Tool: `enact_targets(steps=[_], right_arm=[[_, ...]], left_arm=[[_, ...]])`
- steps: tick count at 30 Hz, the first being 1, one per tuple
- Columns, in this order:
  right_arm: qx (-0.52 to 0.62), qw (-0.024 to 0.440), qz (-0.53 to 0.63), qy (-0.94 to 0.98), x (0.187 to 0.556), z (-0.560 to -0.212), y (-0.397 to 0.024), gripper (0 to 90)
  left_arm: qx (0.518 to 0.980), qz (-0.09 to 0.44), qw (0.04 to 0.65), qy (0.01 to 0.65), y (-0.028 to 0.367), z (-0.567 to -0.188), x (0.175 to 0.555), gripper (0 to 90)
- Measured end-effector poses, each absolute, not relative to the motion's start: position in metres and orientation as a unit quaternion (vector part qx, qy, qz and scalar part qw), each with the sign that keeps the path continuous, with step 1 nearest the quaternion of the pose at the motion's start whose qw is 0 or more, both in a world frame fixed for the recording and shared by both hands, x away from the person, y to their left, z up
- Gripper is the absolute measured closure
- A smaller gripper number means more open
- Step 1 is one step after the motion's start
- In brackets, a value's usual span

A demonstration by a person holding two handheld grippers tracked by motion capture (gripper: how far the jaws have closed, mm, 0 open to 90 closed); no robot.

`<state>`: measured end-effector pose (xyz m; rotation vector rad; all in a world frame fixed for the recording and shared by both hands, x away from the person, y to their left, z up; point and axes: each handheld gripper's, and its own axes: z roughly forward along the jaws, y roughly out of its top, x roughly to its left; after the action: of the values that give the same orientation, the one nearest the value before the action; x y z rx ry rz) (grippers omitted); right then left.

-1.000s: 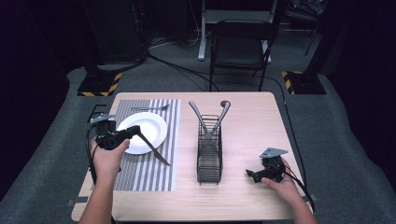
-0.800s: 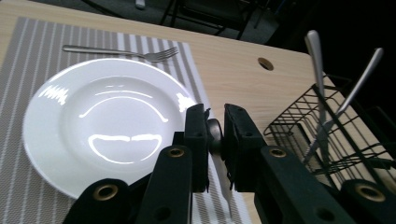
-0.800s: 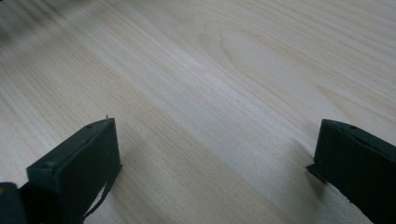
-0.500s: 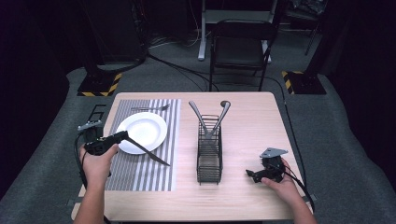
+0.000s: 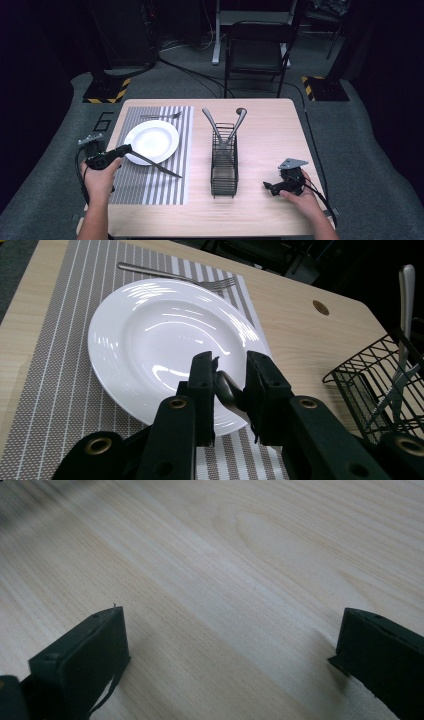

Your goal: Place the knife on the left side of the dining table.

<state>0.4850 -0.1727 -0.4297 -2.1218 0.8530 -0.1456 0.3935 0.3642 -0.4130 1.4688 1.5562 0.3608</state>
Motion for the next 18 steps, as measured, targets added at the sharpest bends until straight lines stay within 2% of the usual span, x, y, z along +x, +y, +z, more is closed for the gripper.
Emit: enact_targets(steps=[18], right_arm=[[-0.846,0.410,-0.058,0.336,0.485,-0.430,-0.172,0.0]], left_arm=[[0.578,0.128,0.474,0.651,0.389,-0.445,0.394,71.3]])
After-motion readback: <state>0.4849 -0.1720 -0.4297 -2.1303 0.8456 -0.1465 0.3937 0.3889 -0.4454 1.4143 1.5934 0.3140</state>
